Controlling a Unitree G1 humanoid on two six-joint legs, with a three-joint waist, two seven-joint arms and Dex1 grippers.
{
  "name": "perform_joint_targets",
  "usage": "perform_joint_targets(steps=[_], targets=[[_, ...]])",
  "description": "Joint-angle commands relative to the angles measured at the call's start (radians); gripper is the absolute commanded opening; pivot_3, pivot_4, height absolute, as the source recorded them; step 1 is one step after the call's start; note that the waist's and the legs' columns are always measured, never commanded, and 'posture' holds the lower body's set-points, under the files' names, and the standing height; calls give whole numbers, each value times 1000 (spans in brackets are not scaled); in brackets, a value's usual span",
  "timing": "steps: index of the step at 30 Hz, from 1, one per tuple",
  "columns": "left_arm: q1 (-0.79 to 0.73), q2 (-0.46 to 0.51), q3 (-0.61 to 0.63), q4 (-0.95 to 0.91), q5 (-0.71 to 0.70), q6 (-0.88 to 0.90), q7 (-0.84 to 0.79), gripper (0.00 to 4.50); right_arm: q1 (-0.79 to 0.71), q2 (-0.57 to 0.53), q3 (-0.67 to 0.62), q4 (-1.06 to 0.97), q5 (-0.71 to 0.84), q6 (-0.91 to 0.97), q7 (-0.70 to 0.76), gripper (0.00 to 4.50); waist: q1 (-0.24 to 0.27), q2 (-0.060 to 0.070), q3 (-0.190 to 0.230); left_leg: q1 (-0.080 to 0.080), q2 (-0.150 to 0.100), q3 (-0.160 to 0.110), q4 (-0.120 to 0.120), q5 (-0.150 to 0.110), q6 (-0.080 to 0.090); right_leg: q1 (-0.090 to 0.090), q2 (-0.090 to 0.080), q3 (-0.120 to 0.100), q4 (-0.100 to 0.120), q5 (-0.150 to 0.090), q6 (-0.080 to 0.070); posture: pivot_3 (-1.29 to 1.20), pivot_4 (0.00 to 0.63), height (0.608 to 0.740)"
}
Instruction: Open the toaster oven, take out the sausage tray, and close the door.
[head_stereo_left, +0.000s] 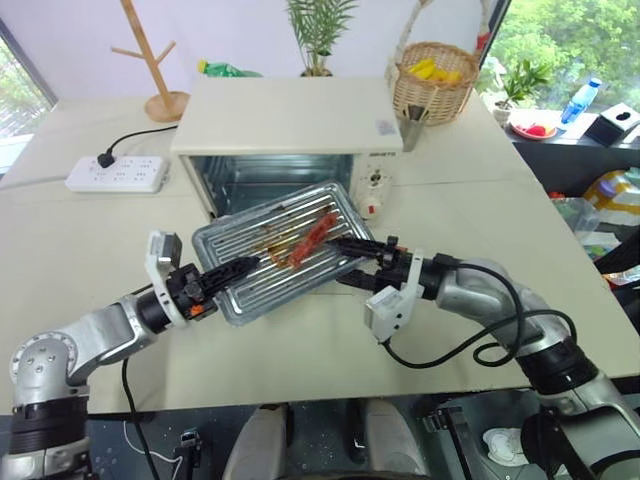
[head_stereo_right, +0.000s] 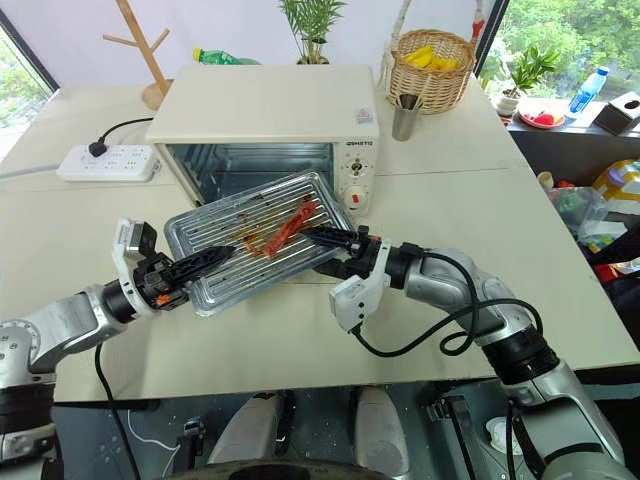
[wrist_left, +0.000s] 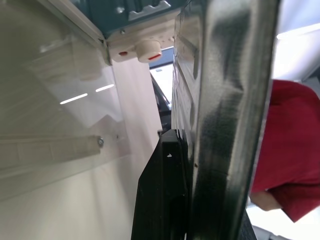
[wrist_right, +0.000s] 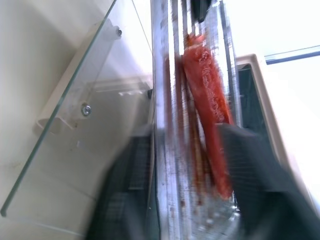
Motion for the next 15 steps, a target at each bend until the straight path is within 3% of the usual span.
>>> perform_joint_targets(steps=[1,10,15], targets=[[31,-36,42,-19,-19,-23,9,0,18,-34,-41,-57,51,-7,21,3020,0,0,0,0,0,0,0,0,0,0,0,0,0,0,0,0,150,740],[217,-153,163,-129,-19,-76,38,0,99,-136,-143,-32,210,52,85,3020,1,0,0,0,0,1,0,0,1,0,-1,1,-1,-1,-2,0,150,740],[353,-201,243,-235,-19,-134,21,0,121,-133,-172,49,276,157,125,3020,2,0,0,0,0,1,0,0,1,1,-1,1,-2,-2,-3,0,150,740]])
